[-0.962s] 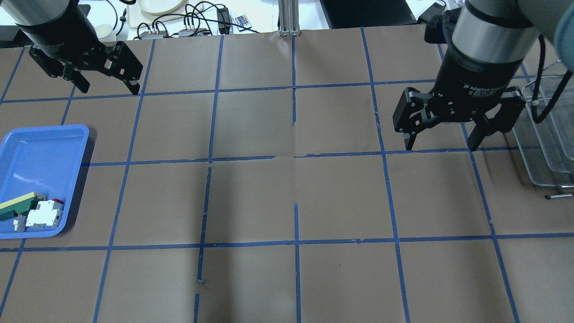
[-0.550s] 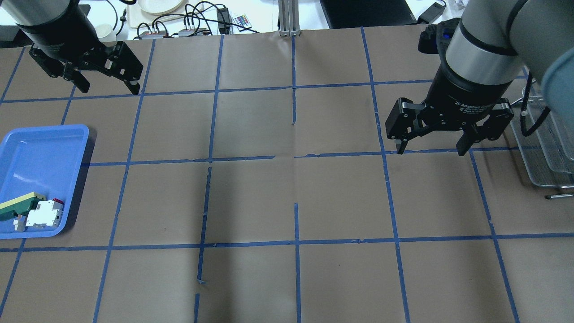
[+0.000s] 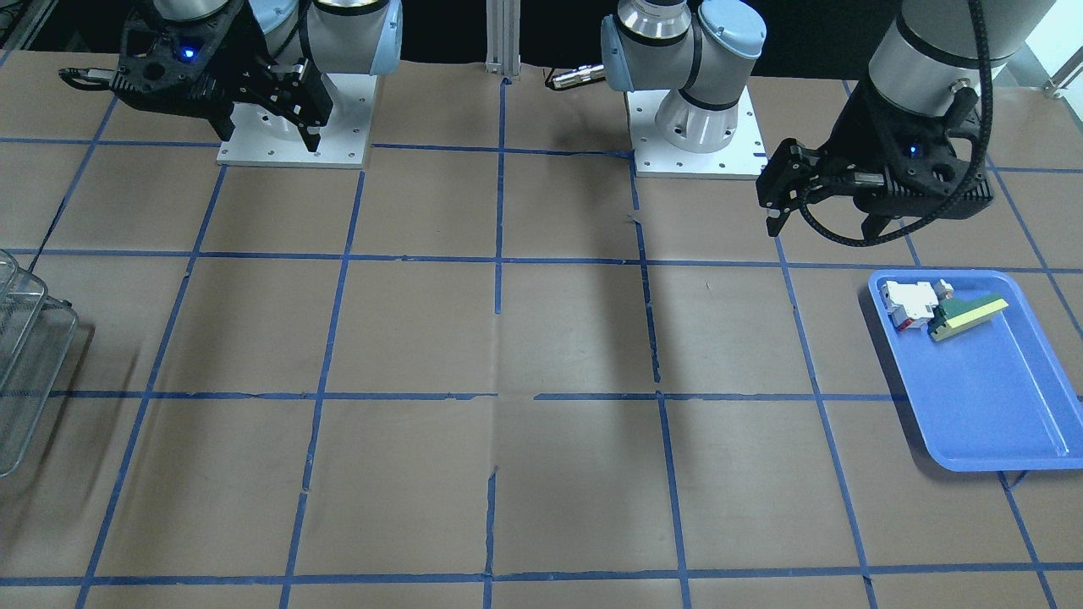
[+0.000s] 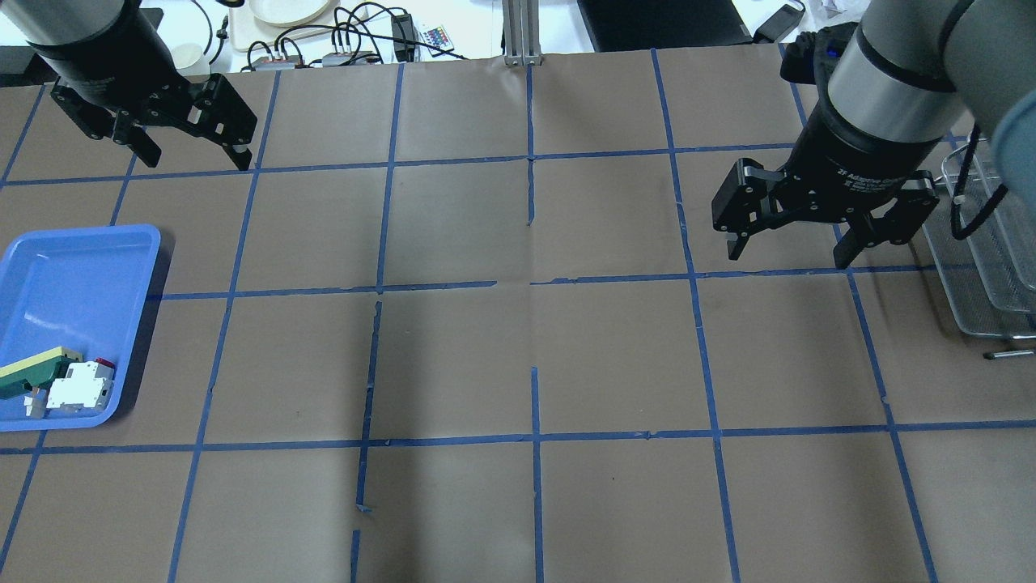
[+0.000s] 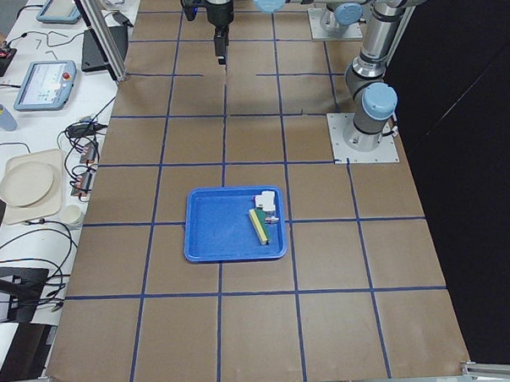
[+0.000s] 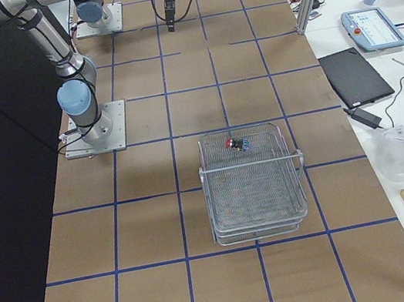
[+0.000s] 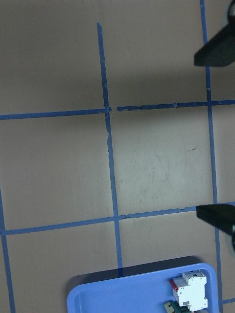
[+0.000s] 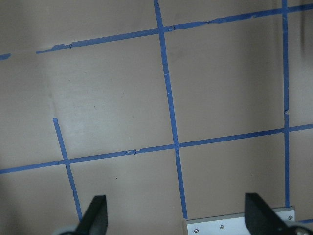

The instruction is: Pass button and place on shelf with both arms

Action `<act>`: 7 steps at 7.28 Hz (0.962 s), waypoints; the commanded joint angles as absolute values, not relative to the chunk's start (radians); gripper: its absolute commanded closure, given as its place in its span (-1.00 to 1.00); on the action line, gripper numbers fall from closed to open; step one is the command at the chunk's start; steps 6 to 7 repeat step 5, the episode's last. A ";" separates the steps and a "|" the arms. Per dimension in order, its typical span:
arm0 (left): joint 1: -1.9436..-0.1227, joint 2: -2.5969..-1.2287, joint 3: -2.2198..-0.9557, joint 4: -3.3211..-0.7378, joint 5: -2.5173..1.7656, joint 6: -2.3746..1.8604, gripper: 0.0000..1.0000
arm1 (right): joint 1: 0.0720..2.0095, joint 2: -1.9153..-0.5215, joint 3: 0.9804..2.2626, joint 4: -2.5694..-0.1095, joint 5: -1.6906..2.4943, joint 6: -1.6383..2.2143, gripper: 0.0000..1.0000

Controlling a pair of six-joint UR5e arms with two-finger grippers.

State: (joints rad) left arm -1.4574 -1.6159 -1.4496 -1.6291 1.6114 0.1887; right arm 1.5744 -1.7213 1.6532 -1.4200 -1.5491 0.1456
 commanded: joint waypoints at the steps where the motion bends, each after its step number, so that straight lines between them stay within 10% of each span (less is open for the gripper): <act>1: -1.459 -1.615 -1.451 -1.629 1.612 0.189 -0.99 | 1.572 -1.720 1.654 -1.416 -1.555 0.146 -0.99; 7: -1.459 -1.615 -1.451 -1.629 1.612 0.189 -0.99 | 1.572 -1.720 1.654 -1.420 -1.559 0.138 -0.99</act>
